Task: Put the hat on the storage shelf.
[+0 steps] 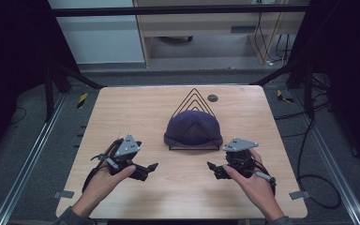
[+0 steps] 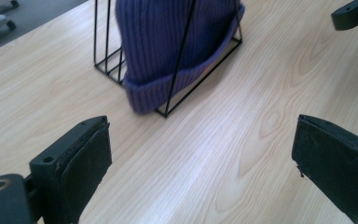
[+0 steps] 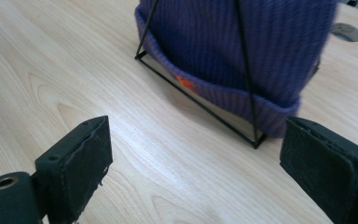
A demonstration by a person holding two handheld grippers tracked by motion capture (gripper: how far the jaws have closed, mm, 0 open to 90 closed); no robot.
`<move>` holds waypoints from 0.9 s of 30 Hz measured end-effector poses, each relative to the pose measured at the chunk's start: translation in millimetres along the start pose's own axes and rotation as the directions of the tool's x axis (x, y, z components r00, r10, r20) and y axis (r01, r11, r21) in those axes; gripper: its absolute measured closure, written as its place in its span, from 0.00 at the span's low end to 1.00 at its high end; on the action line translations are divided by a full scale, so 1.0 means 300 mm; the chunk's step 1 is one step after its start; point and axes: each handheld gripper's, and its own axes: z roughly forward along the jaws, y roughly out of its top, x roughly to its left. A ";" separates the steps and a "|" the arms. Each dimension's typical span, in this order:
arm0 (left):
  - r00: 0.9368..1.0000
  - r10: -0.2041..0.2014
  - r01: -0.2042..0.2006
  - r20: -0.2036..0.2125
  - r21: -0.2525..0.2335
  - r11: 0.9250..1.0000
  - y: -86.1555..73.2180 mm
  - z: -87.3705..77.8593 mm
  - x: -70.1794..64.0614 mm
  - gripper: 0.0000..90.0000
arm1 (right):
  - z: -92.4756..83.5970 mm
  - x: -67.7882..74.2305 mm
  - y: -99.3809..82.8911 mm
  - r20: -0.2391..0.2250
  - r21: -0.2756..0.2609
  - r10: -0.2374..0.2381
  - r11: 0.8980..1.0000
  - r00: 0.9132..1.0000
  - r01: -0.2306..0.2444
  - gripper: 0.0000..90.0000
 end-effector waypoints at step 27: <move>0.976 -0.121 0.148 -0.182 0.147 0.978 -0.382 -0.006 0.184 0.07 | 0.347 0.217 0.017 -0.140 0.117 -0.046 0.991 0.989 0.063 0.12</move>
